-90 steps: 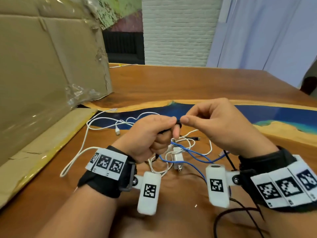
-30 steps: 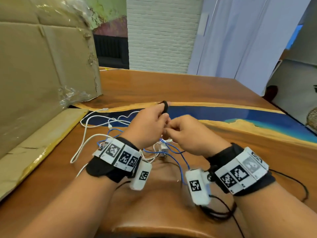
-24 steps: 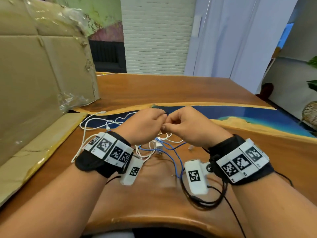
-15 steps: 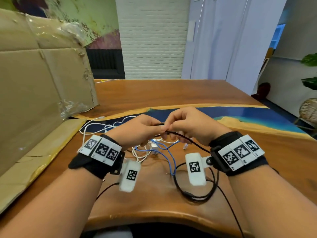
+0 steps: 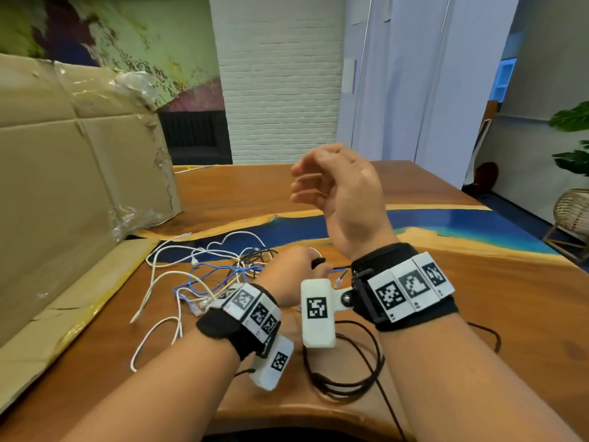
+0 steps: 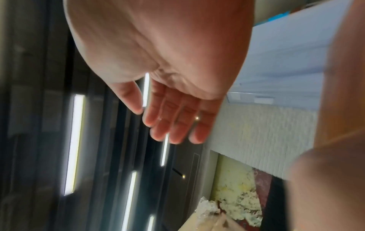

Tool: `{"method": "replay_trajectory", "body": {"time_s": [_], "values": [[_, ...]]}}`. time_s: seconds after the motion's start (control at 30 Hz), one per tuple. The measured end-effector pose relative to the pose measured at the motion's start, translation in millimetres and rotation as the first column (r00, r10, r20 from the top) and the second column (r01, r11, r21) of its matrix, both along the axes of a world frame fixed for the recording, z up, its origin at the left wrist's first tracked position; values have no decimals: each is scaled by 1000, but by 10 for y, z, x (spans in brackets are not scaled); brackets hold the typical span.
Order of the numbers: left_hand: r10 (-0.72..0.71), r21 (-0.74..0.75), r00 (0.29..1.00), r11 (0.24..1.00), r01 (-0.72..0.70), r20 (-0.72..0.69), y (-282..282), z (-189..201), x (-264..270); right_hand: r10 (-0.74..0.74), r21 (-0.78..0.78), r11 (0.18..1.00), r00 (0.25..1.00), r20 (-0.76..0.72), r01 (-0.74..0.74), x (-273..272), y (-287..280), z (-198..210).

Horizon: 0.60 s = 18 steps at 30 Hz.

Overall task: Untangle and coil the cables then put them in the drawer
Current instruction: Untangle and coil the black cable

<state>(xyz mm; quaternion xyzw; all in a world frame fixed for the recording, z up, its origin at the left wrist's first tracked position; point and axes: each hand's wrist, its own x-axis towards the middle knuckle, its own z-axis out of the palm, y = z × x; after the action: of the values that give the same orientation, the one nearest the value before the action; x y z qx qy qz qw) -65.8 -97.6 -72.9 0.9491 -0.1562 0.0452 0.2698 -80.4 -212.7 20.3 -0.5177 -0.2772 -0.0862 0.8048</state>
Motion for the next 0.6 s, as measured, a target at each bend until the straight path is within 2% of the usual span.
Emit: {"method": "replay_trajectory", "body": {"time_s": [0.03,0.07,0.1,0.17,0.23,0.27,0.3,0.37,0.5,0.6], "values": [[62,-70,998,996,-60,17,-5,33,46,-80,-155,984,997,25,82,36,26,-40],[138,-166,990,977,-132,28,20,88,96,-158,-335,927,985,64,171,77,39,-92],[210,-273,977,942,-194,32,73,155,153,-210,-505,831,972,101,232,123,38,-167],[343,-452,939,843,-293,31,232,307,252,-233,-766,598,966,116,236,185,-12,-335],[455,-530,890,760,-377,19,441,426,326,-219,-892,412,970,102,187,179,-78,-469],[484,-549,875,734,-400,10,542,459,354,-214,-910,375,972,100,176,178,-109,-523],[488,-563,873,721,-404,-1,624,489,366,-215,-913,370,972,98,174,185,-138,-563],[432,-614,901,698,-368,-48,716,539,366,-230,-882,429,968,101,194,213,-148,-611],[169,-770,972,593,-234,-166,701,543,221,-257,-715,646,958,129,270,262,-103,-615],[-28,-850,972,492,-189,-232,777,501,99,-222,-578,781,970,100,238,270,-217,-572]]}}
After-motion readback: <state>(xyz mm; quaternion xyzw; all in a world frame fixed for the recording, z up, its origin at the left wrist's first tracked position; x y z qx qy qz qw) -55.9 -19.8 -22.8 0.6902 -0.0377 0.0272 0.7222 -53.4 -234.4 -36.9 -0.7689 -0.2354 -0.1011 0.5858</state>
